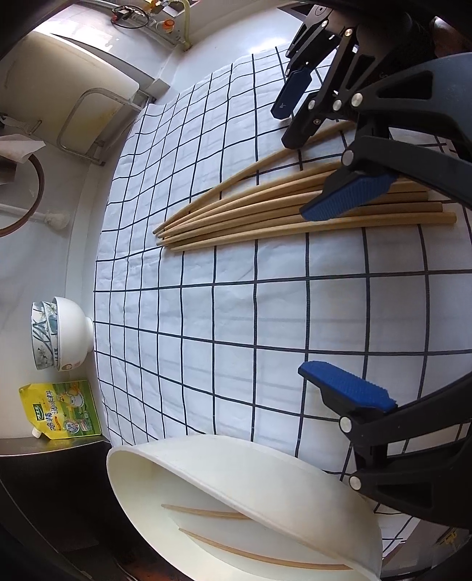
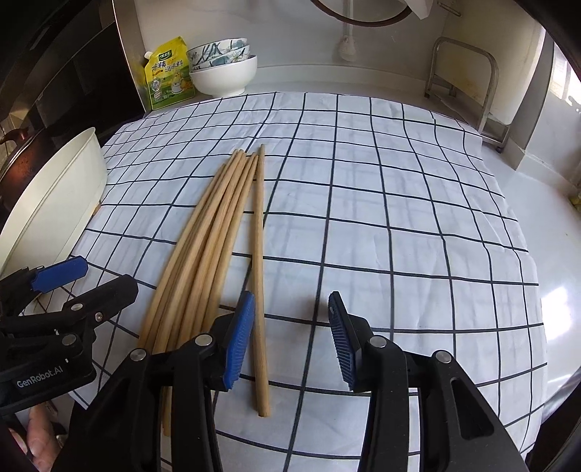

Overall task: Organize utensils
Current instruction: 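Close the left gripper on one chopstick while the right gripper grasps another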

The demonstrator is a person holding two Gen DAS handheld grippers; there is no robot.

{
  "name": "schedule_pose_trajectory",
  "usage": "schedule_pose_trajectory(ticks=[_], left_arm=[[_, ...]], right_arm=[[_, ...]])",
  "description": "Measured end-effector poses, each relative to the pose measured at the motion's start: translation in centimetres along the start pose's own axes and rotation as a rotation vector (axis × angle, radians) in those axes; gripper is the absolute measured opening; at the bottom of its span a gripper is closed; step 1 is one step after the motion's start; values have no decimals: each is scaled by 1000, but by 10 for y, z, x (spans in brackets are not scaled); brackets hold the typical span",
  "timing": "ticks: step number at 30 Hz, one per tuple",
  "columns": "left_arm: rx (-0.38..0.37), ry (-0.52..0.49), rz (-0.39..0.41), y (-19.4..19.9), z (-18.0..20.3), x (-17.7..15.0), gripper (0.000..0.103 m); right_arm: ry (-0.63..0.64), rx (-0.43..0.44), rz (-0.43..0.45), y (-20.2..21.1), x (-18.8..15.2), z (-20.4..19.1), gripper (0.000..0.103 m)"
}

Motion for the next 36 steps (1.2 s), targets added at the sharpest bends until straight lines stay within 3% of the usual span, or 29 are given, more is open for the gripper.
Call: schedule_pose_trajectory(ticks=[8, 21, 36], left_arm=[[14, -36, -28, -8, 8, -4, 78], [102, -81, -48, -14, 7, -10, 80], [110, -36, -42, -26, -1, 13, 79]], right_arm=[[-29, -6, 7, 4, -2, 16, 40], [-31, 14, 15, 4, 1, 16, 40], [37, -4, 0, -10, 13, 3, 40]])
Point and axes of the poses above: each gripper's, at about its wrist camera, not at the fingertips, and y roughly against the way its jaws point, z to its right, x to its top, the point moved 3 cm from there along -y, roughly the way its jaws point, and after that the axes turned 4 degrees about -z, right-handed, at the moved point
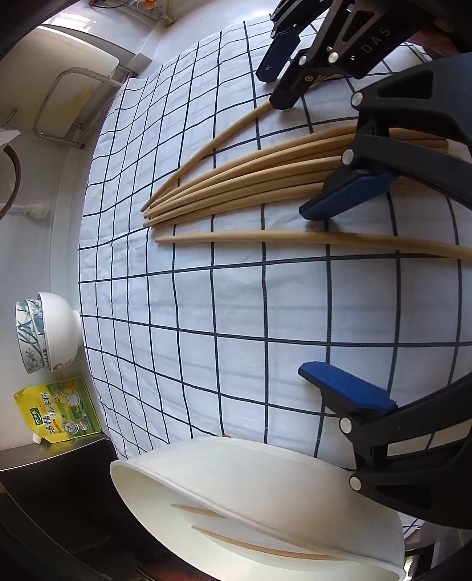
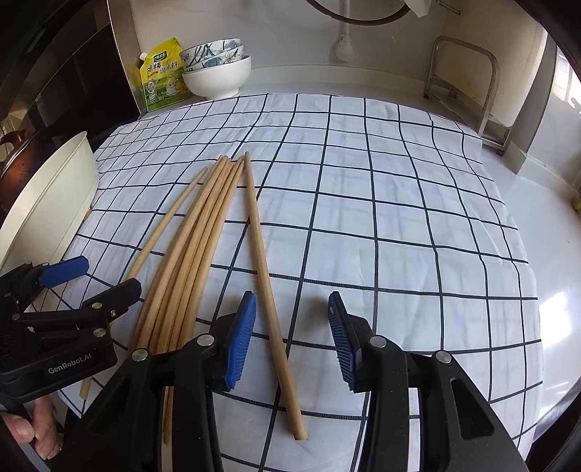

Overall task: Organize utensils
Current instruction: 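Close the left gripper on one chopstick while the right gripper grasps another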

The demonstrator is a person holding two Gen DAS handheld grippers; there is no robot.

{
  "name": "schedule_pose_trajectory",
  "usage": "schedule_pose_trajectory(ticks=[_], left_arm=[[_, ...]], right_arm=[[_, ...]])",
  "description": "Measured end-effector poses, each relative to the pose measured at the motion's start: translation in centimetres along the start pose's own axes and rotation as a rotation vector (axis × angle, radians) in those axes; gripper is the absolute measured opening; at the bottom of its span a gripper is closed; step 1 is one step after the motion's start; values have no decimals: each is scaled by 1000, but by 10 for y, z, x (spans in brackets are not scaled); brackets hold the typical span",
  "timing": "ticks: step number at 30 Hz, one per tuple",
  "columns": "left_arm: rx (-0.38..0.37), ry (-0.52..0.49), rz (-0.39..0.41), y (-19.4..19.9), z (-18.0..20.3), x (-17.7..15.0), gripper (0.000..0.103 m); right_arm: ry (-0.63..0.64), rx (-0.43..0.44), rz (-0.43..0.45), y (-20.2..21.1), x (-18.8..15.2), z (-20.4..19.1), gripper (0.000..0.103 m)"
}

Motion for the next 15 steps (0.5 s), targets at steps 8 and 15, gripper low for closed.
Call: schedule_pose_trajectory(ticks=[8, 15], left_arm=[[-51, -19, 17, 4, 12, 0, 41], [-118, -12, -6, 8, 13, -3, 7]], right_arm=[[88, -15, 9, -1, -2, -16, 21], [43, 38, 6, 2, -4, -12, 6]])
Point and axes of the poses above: each gripper's, at about its wrist camera, not at the fingertips, and y roughly against the way its jaws point, z to its right, x to its top, the point moved 3 cm from there along -y, roughly the way its jaws point, and after that the axes turned 4 degrees about -z, right-handed, at the moved point
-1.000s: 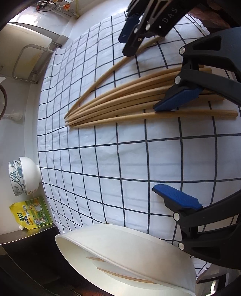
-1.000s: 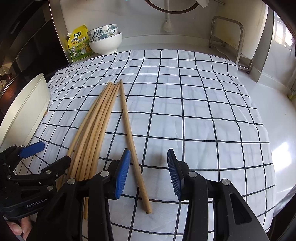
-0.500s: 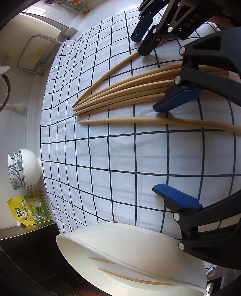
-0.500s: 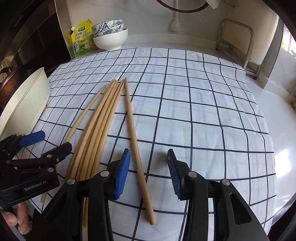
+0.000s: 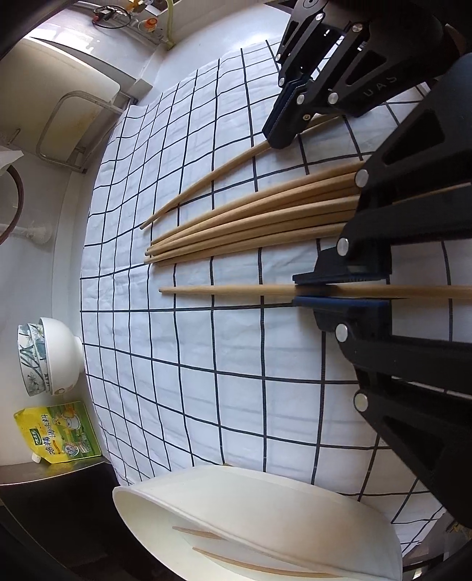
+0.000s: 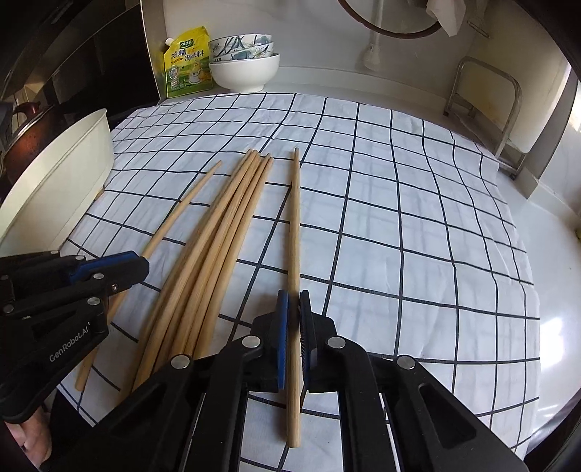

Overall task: Organize utensils
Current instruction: 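Close the left gripper on one chopstick while the right gripper grasps another, then lift both held chopsticks and carry them over the basin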

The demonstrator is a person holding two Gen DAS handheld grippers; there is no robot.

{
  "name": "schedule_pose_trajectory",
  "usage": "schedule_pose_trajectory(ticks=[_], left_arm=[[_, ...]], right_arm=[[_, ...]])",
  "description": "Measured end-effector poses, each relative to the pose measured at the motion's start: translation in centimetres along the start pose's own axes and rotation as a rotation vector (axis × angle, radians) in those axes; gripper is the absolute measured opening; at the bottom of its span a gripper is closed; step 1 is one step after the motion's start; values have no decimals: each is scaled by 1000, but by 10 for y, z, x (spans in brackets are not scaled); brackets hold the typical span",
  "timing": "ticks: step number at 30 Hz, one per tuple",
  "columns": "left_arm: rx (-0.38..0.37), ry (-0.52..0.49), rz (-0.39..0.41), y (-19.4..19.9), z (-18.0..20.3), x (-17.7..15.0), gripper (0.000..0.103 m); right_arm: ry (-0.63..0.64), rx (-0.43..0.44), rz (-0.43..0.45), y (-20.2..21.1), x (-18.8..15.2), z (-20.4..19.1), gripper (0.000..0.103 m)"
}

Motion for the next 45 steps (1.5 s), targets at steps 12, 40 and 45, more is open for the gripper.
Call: schedule_pose_trajectory(ticks=[12, 40, 45], left_arm=[[-58, -2, -14, 9, -2, -6, 7], [-101, 39, 133, 86, -43, 3, 7], [-92, 55, 152, 94, -53, 5, 7]], right_arm=[[-79, 28, 18, 18, -7, 2, 6], [-56, 43, 127, 64, 21, -39, 6], [-52, 35, 139, 67, 26, -40, 6]])
Point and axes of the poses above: each gripper's, at about its wrist camera, not at the fingertips, and y roughly against the way its jaws point, z to its right, x to its top, the point moved 3 cm from there along -y, roughly the way its jaws point, and after that the axes turned 4 degrees about -z, right-handed, at the moved point
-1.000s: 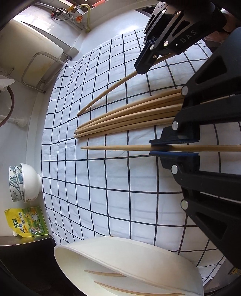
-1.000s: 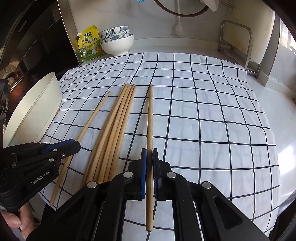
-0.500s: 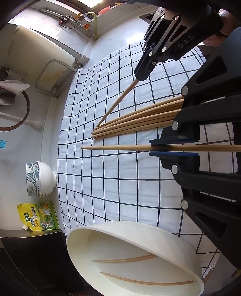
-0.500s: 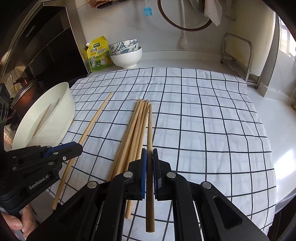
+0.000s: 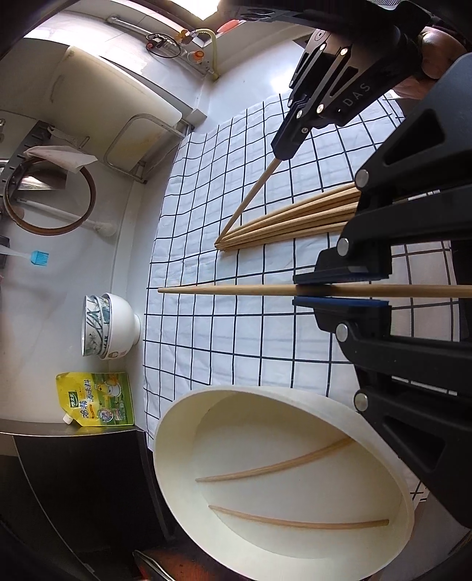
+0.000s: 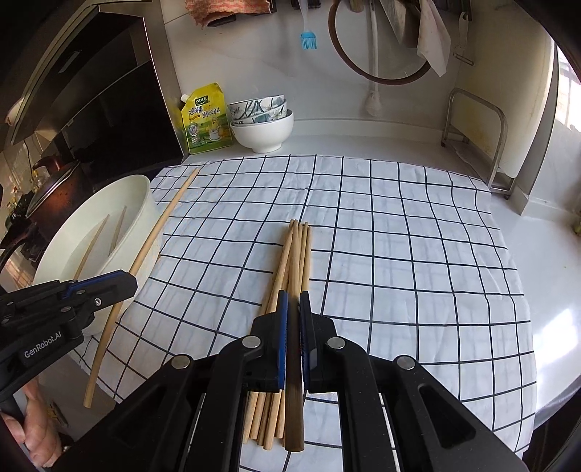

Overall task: Organize utensils
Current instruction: 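Lift both held chopsticks and carry them over the basin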

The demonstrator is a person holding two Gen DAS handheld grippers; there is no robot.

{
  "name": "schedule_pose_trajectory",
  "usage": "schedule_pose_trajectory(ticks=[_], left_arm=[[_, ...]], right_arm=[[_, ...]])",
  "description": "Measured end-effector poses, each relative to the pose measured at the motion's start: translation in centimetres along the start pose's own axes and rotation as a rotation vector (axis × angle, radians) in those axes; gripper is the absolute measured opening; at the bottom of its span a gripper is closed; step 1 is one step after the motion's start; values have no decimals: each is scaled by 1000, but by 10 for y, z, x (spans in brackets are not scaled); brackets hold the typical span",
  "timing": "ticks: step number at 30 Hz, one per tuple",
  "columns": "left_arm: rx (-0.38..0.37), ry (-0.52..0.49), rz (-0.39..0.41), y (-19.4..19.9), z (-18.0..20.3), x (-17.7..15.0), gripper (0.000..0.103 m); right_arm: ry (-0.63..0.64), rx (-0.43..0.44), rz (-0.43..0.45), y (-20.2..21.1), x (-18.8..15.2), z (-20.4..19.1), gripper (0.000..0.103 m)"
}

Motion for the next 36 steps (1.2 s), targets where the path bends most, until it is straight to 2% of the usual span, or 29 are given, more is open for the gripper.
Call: schedule_pose_trajectory(ticks=[11, 17, 21, 26, 36], left_arm=[[-2, 26, 13, 5, -8, 2, 7], [-5, 40, 42, 20, -19, 8, 7], [12, 56, 81, 40, -37, 15, 7], [75, 106, 115, 56, -80, 19, 7], [175, 224, 70, 46, -177, 4, 7]], right_arm=[[-20, -14, 17, 9, 3, 8, 6], [12, 11, 53, 20, 17, -12, 6], [51, 58, 83, 25, 33, -41, 6], [131, 134, 96, 18, 49, -96, 6], [278, 237, 29, -36, 64, -209, 6]])
Point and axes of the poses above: each gripper's, at about its wrist camera, not at the fingertips, and y roughly against the way its jaws point, z to its right, x to its top, the point moved 3 cm from there along -y, roughly the way its jaws point, and after that the axes turned 4 degrees about -z, right-handed, at the moved point
